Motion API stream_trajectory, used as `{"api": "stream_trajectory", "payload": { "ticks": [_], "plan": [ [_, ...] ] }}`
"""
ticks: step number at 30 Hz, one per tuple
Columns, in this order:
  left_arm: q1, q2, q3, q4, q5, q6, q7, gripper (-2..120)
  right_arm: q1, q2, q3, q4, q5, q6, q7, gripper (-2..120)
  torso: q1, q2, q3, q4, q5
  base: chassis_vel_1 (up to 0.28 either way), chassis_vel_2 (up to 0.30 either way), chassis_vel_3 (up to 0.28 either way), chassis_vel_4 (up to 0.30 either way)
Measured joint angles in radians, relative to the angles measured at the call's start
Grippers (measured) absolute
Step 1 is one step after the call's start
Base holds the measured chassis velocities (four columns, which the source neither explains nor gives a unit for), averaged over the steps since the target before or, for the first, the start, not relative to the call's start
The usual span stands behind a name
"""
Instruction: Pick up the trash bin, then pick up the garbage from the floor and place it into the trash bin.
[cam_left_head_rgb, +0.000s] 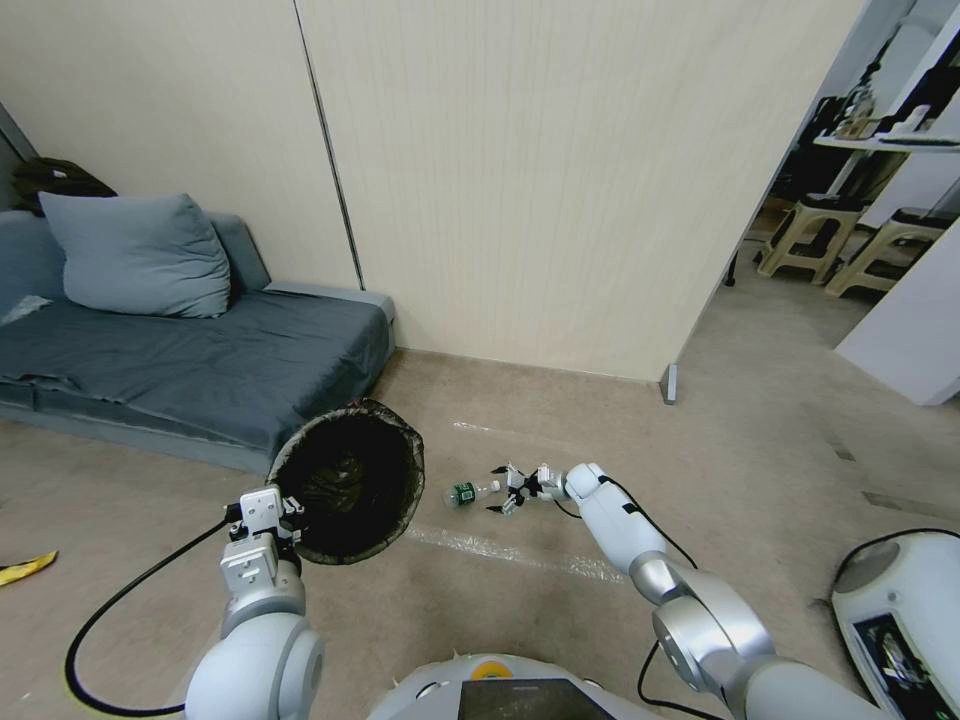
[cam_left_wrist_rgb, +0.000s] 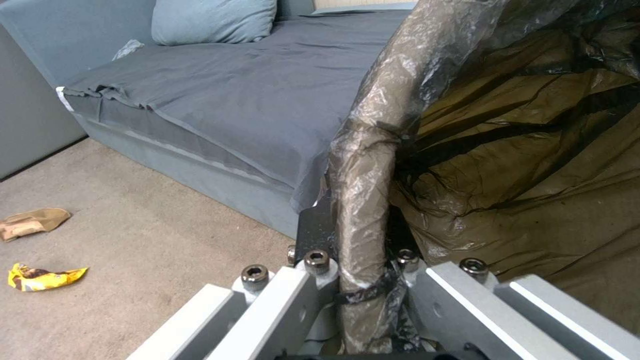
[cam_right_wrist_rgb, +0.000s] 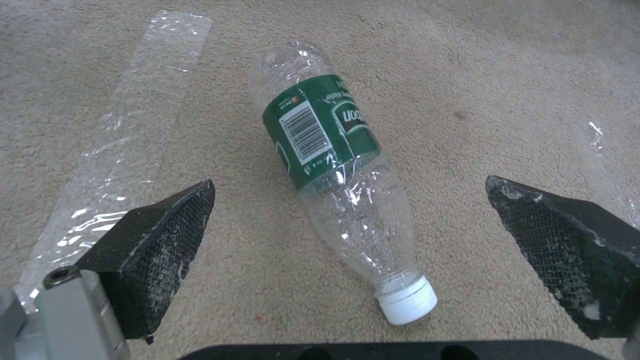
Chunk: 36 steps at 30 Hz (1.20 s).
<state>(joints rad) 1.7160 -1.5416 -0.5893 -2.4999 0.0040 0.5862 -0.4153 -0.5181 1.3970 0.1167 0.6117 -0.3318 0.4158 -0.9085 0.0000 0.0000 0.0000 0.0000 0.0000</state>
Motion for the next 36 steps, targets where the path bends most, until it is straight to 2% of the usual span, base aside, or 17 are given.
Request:
{"api": "stream_trajectory", "payload": {
  "ticks": [17,36],
  "plan": [
    [0.019,-0.011,0.011,0.0,0.023,-0.009,-0.001,0,0.039,0.034,-0.033,-0.086,0.007,0.002,0.077,100,0.0,0.0,0.0,0.0,-0.0001,0.0,0.0,0.0,0.0],
    [0.038,-0.022,0.022,0.0,0.046,-0.019,-0.001,0,0.053,0.071,-0.051,-0.132,0.041,-0.014,0.117,100,0.0,0.0,0.0,-0.0001,0.0,0.0,0.0,0.0,0.0]
  ]
}}
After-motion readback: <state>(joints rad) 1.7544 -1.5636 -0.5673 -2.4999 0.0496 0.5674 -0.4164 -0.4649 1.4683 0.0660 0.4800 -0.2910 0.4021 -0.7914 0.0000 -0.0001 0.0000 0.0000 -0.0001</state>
